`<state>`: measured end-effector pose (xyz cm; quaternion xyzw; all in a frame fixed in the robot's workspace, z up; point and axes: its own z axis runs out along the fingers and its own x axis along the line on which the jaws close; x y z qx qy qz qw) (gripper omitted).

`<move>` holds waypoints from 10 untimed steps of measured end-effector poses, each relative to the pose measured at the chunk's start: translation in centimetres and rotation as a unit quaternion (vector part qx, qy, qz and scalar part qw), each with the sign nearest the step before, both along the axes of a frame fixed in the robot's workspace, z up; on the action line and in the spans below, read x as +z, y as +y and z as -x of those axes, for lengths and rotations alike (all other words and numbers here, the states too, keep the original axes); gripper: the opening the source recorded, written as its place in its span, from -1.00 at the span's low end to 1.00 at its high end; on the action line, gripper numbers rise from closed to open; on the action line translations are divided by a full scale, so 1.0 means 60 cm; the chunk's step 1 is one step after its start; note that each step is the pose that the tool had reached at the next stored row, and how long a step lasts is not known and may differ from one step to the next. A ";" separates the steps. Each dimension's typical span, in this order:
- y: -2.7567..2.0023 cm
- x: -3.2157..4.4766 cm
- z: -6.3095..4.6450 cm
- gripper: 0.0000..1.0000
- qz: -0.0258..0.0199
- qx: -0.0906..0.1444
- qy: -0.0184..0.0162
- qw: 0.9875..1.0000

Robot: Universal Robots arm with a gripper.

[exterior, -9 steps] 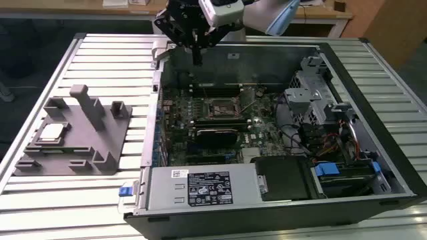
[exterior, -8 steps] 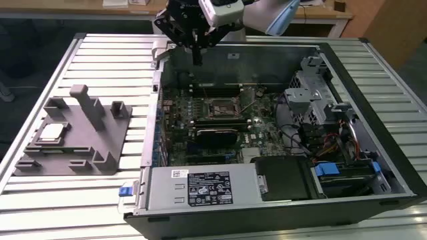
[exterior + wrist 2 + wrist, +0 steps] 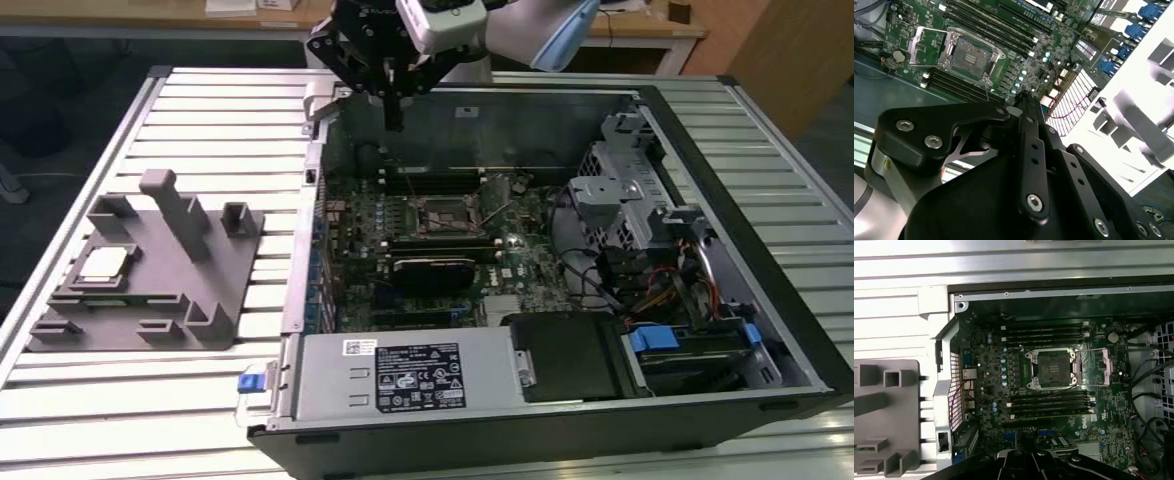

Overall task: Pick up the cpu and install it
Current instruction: 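Reach for the cpu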

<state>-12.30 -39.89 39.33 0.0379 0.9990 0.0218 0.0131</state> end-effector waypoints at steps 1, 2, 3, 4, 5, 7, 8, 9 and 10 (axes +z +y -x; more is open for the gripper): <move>0.0000 0.000 0.001 -0.79 0.000 0.000 0.000 1.000; 0.0000 0.000 0.002 -0.79 0.000 0.000 0.000 1.000; 0.0000 0.000 0.003 -0.79 0.000 0.000 0.000 1.000; 0.0000 0.000 0.004 -0.79 0.000 0.000 0.000 1.000; -0.0001 0.000 0.006 -0.79 0.000 0.000 0.000 1.000; 0.0000 0.000 0.009 -0.79 0.000 0.000 0.000 1.000; 0.0000 0.000 0.011 -0.79 0.000 0.000 0.000 1.000; 0.0000 0.000 0.013 -0.79 0.000 0.000 0.000 1.000; 0.0000 0.000 0.014 -0.79 0.000 0.000 0.000 1.000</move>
